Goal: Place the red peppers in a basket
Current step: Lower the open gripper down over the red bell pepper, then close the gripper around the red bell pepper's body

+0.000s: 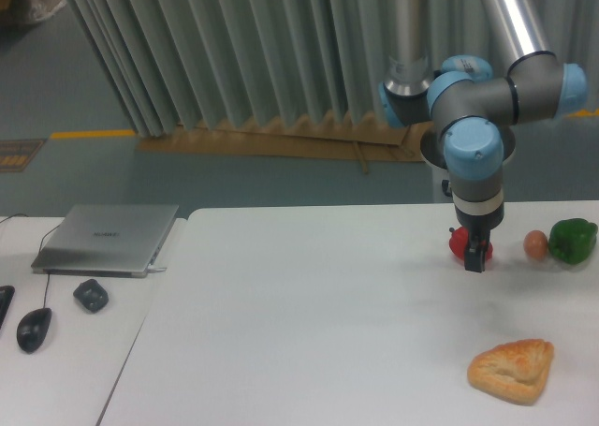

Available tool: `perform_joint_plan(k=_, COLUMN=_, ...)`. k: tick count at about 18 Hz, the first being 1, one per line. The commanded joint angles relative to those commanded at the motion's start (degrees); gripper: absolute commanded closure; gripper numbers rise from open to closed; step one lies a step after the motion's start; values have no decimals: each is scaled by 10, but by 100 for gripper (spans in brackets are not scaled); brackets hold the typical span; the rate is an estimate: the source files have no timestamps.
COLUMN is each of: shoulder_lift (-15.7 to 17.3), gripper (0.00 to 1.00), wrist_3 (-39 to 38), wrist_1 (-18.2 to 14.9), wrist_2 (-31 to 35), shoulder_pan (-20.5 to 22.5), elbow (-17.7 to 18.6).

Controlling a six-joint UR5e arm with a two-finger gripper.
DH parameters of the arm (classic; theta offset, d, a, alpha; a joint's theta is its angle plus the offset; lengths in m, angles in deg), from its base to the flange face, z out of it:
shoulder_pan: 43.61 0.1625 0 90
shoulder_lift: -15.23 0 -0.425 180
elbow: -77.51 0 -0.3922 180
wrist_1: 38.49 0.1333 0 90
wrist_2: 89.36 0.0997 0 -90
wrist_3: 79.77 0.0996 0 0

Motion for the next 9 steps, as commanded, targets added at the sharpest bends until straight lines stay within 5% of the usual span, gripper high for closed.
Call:
perform_joint_plan(k=7, shoulder_lift=-1, gripper=0, wrist_3=-4, wrist_1=3, wrist_2=11, shoulder_pan=-32, elbow=15)
perform_joint_plan(k=9, shoulder_lift=1, gripper=0, wrist_3=0, wrist_1=38, wrist_2=38, shoulder_pan=-33, elbow=39)
